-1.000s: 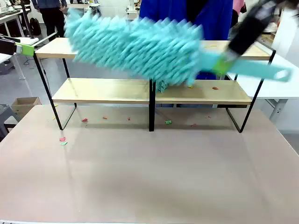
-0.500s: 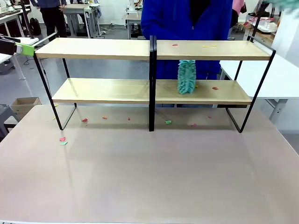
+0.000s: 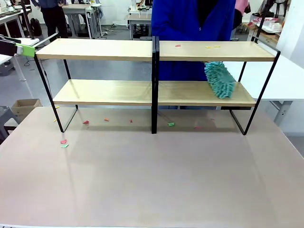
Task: Clean the shelves.
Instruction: Clean a randomly selected level of the Shelf with the Duster, then clean another randomly selected level of the Shelf with the Duster.
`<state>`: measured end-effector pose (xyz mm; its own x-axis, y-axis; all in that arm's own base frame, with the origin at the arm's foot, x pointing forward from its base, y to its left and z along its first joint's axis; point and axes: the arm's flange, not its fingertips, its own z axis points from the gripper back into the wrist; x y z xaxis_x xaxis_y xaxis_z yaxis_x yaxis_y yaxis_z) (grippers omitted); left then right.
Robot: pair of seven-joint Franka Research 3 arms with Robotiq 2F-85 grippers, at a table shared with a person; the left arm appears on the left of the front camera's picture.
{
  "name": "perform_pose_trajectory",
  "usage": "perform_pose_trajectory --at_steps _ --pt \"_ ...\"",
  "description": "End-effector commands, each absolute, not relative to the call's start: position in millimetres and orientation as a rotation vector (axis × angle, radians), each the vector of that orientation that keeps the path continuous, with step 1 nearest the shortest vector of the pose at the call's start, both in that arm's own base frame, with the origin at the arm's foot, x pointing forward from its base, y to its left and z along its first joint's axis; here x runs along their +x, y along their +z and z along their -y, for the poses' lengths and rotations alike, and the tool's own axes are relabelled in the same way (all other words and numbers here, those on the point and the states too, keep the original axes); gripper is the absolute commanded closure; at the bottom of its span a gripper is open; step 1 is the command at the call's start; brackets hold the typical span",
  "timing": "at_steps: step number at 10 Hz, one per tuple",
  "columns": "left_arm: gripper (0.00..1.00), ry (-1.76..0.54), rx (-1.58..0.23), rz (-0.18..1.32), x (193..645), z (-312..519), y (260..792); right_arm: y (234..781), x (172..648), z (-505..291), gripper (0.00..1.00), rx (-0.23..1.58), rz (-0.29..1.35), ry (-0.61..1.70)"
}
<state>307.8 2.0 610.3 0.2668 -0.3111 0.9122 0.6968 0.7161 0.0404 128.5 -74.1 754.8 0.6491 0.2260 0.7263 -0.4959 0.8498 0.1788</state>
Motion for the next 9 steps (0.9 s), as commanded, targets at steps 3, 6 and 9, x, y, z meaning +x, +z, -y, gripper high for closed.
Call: perform_pose_trajectory --at_steps 3,6,9 --pt "0.0 -0.693 -0.401 1.105 303.2 0.3 603.7 769.8 125.1 56.3 0.87 0.37 0.765 0.456" --pt "0.0 -0.693 -0.401 1.105 303.2 0.3 603.7 769.8 125.1 56.3 0.87 0.37 0.765 0.456" --pt "0.0 -0.693 -0.401 1.105 303.2 0.3 603.7 769.8 125.1 56.3 0.87 0.37 0.765 0.456"
